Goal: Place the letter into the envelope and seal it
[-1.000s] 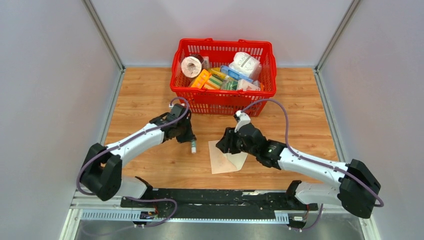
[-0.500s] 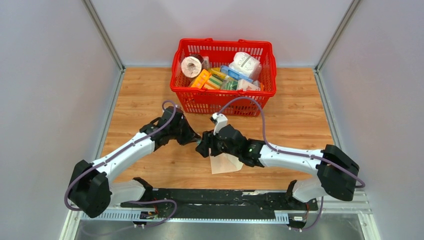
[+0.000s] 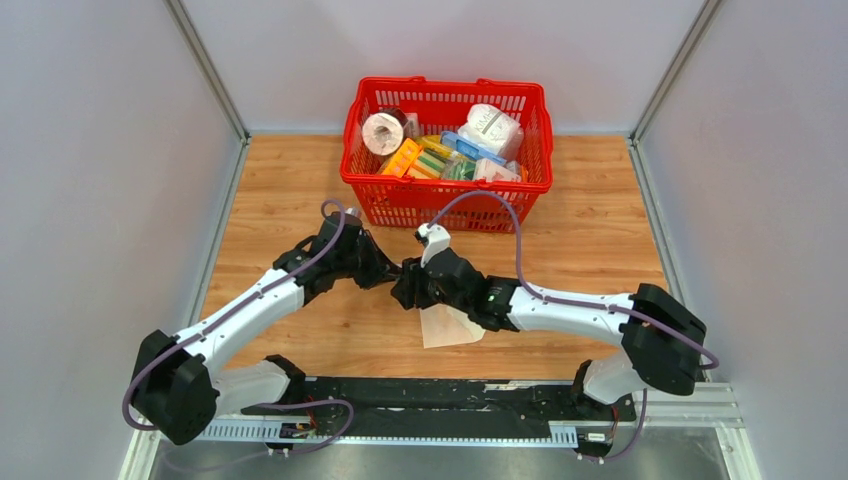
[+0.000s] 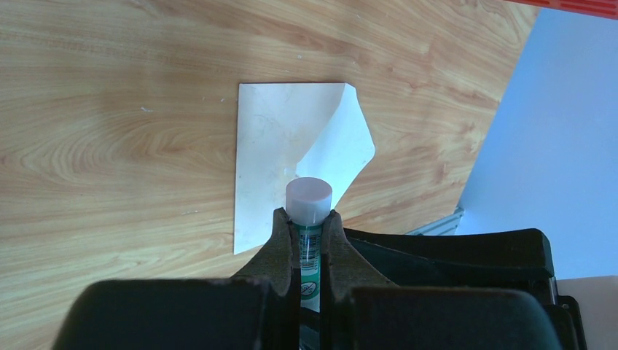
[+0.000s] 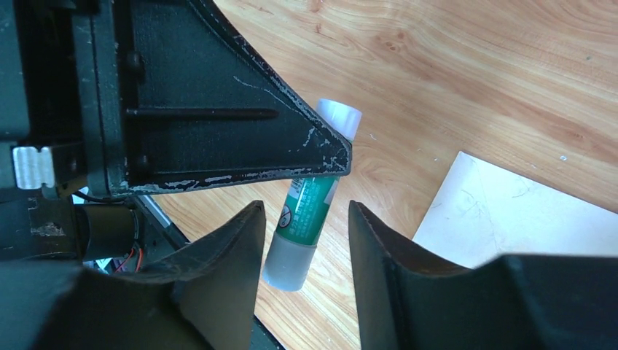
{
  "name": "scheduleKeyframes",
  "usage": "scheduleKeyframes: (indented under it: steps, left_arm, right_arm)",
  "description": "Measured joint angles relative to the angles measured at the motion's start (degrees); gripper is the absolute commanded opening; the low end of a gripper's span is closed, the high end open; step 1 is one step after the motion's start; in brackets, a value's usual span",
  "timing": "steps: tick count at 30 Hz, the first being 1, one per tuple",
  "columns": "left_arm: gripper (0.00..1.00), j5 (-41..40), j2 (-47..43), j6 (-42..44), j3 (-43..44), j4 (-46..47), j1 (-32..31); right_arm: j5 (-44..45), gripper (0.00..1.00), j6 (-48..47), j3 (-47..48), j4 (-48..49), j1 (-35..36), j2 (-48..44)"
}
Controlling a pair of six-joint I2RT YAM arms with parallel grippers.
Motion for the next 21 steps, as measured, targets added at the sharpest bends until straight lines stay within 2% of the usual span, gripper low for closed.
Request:
scheduleKeyframes:
  steps: [4,8,11,12,15,16,18,21]
  left_arm:
    - [0.0,0.1,-0.2,-0.2,0.0,0.4,0.0]
    - [0.0,-0.1,-0.4,-0.5,-0.1,0.7,0.2]
    - [0.0,0.0,-0.5,-0.5,-0.1,0.7,0.3]
    - [0.07,0.2,-0.5,-0.4,-0.2,0.8,0.3]
    - [0.44,1.0,-0.6,0.9,-0.2,1.1,0.3]
    - [0.51,1.4,-0.8,1.7,-0.2,1.0,0.3]
    - [0.61,2.4,-1.6,4.1,-0.1,1.0,0.3]
    - [0.69,3.3,-3.2,9.3,1.3,0.2,0.3]
  right_arm:
    - [0.2,0.29,0.1,0.2,0.0,0.0,0.0]
    - [0.7,0.07,0.5,0.8,-0.9,0.0,0.6]
    - [1.0,0.0,0.9,1.1,-1.9,-0.2,0.7]
    - [1.0,0.0,0.9,1.3,-2.4,-0.2,0.7]
    - [0.7,0.0,0.3,2.3,-4.6,-0.3,0.4]
    - [0.3,0.0,-0.1,2.4,-5.3,-0.4,0.1]
    - [-1.5,0.0,-1.1,2.6,-7.6,-1.0,-1.4]
    - [-4.2,0.0,-2.4,2.6,-12.7,-2.0,-4.6]
